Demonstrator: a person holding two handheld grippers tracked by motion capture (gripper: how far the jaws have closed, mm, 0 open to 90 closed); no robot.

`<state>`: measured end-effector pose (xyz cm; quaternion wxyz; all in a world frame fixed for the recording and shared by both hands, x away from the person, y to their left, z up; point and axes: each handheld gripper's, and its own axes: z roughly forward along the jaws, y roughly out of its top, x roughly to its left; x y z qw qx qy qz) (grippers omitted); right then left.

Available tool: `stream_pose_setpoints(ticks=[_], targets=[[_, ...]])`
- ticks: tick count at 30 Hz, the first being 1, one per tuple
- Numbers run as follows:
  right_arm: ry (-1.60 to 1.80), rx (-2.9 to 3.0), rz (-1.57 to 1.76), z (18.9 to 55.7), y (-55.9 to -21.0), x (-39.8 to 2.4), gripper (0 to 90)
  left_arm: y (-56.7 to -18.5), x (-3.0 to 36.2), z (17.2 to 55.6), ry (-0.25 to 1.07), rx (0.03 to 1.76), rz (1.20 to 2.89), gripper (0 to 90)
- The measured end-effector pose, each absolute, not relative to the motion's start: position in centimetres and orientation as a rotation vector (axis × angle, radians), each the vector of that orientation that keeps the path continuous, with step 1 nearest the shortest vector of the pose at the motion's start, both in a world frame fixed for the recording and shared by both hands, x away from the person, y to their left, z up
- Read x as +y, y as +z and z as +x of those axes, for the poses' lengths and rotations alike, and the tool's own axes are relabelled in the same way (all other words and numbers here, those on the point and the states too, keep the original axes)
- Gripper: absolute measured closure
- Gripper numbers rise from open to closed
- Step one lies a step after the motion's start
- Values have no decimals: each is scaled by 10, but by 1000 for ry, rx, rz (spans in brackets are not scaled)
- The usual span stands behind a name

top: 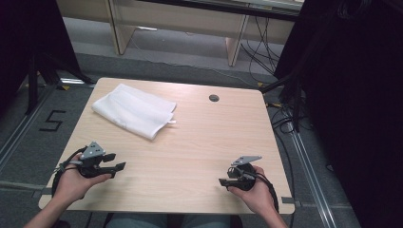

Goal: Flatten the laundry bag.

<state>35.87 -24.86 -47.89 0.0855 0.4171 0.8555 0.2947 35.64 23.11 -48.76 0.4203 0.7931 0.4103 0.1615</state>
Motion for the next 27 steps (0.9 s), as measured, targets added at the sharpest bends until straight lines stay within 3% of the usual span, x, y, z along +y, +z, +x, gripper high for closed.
stream_pose_setpoints(ticks=[4, 14, 20, 27], targets=[[888, 2546, 1271, 358, -478, -248, 521, -486, 226, 356, 407, 1019, 1983, 561], [872, 2535, 1249, 361, -479, -246, 519, -485, 220, 365, 430, 959, 2050, 677], [891, 2510, 1239, 358, -478, -242, 516, -478, 201, 377, 478, 908, 2058, 661], [907, 2509, 1243, 359, -479, -239, 509, -477, 181, 409, 531, 934, 2053, 549]])
